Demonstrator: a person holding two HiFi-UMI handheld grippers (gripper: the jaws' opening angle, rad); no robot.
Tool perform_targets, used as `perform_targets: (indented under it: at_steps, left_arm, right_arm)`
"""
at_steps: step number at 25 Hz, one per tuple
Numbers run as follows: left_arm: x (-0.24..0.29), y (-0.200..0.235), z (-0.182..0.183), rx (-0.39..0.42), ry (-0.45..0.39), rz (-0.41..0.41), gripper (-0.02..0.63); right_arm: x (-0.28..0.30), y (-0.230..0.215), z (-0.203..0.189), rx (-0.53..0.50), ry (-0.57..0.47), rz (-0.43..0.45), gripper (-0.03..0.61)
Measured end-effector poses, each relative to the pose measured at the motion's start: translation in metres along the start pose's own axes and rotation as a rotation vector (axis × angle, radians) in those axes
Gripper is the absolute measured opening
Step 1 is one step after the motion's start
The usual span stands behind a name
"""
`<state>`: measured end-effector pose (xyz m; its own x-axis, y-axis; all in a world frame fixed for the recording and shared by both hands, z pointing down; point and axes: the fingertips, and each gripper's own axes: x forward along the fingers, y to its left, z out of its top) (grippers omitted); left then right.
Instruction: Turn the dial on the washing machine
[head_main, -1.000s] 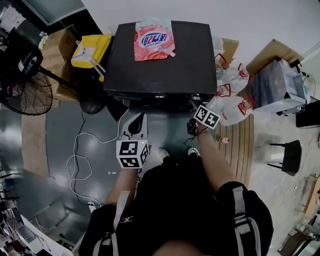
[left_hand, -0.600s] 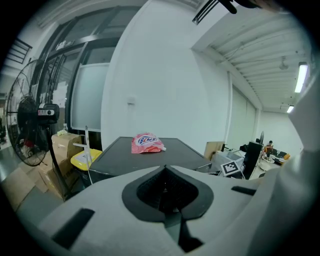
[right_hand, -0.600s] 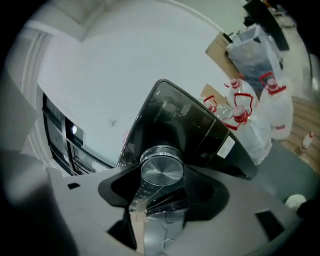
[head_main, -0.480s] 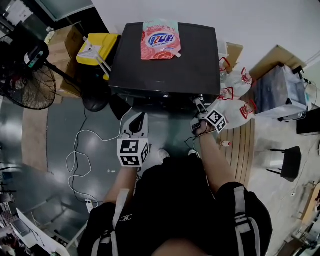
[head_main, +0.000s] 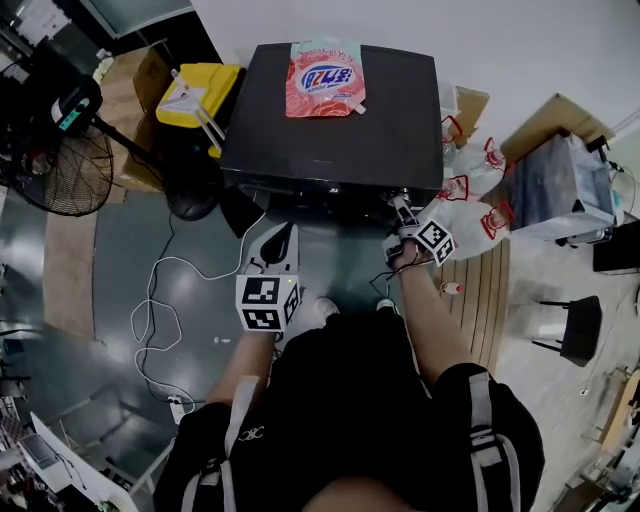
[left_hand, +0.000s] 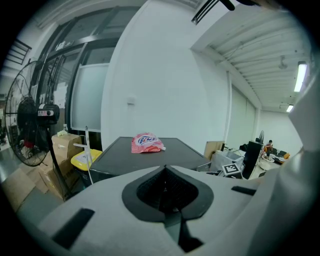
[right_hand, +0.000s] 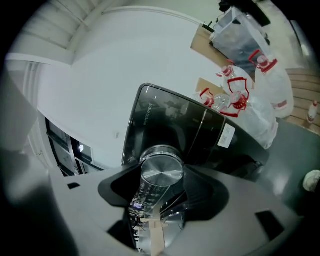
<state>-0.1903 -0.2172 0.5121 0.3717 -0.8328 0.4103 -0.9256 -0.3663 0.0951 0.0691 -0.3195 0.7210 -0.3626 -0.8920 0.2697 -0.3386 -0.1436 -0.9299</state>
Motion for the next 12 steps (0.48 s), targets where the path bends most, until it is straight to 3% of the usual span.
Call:
perform_targets:
  at_steps: [3, 9, 12]
  left_arm:
    - [-0.0012, 0.0005, 0.0001, 0.002, 0.001, 0.001, 0.003]
    - [-0.0019, 0.0011, -0.0017, 0.005, 0.004, 0.001, 0.003]
    - [-0.0029, 0.0024, -0.0021, 0.003, 0.003, 0.004, 0.003]
  right_arm:
    - [-0.0004, 0.0006, -0.0009, 0.054, -0.002, 0.024, 0.252]
    - [-0.0019, -0.0071, -0.0020, 0.367, -0.033, 0.126, 0.252]
    - [-0.0028, -0.0063, -0.0018, 0.398, -0.046, 0.142, 0.252]
